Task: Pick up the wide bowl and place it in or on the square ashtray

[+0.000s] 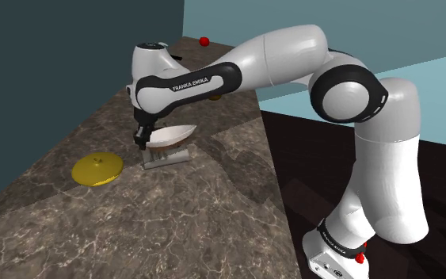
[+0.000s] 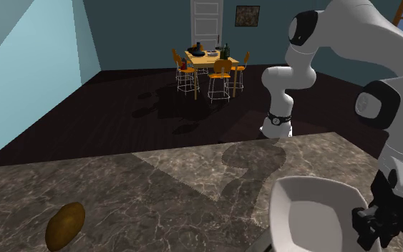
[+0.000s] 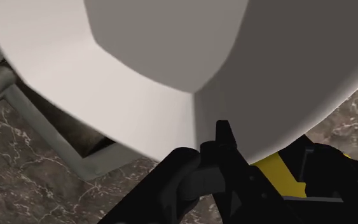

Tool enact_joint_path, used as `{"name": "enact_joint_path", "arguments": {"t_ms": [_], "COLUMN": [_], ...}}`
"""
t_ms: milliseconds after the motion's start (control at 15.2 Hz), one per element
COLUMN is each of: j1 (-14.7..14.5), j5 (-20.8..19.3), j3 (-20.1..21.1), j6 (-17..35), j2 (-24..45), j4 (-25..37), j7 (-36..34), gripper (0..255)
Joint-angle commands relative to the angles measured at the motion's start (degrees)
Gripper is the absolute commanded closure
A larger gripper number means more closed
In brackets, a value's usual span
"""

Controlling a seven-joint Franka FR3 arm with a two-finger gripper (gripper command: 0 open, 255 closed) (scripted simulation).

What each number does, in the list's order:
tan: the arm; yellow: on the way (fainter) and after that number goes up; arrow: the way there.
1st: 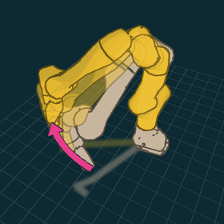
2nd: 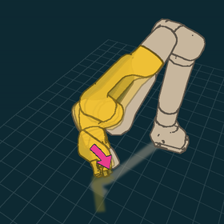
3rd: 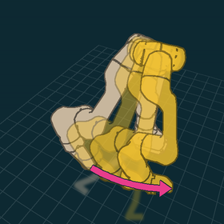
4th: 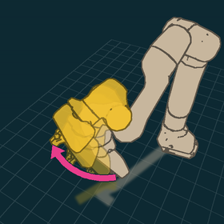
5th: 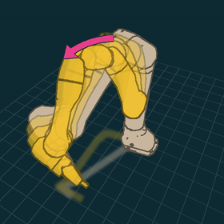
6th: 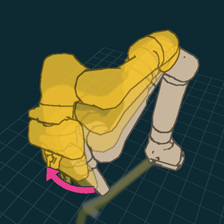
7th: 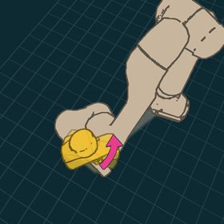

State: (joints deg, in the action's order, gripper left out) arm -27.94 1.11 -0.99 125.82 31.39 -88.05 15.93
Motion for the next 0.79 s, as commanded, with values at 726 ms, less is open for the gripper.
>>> {"name": "enact_joint_path", "arguments": {"t_ms": [726], "j1": [0.24], "j5": [-0.18], "j3": [-0.31], "j6": [-5.27], "j2": [-3.16], "j4": [1.28], "j7": [0.02], "gripper": [0]}}
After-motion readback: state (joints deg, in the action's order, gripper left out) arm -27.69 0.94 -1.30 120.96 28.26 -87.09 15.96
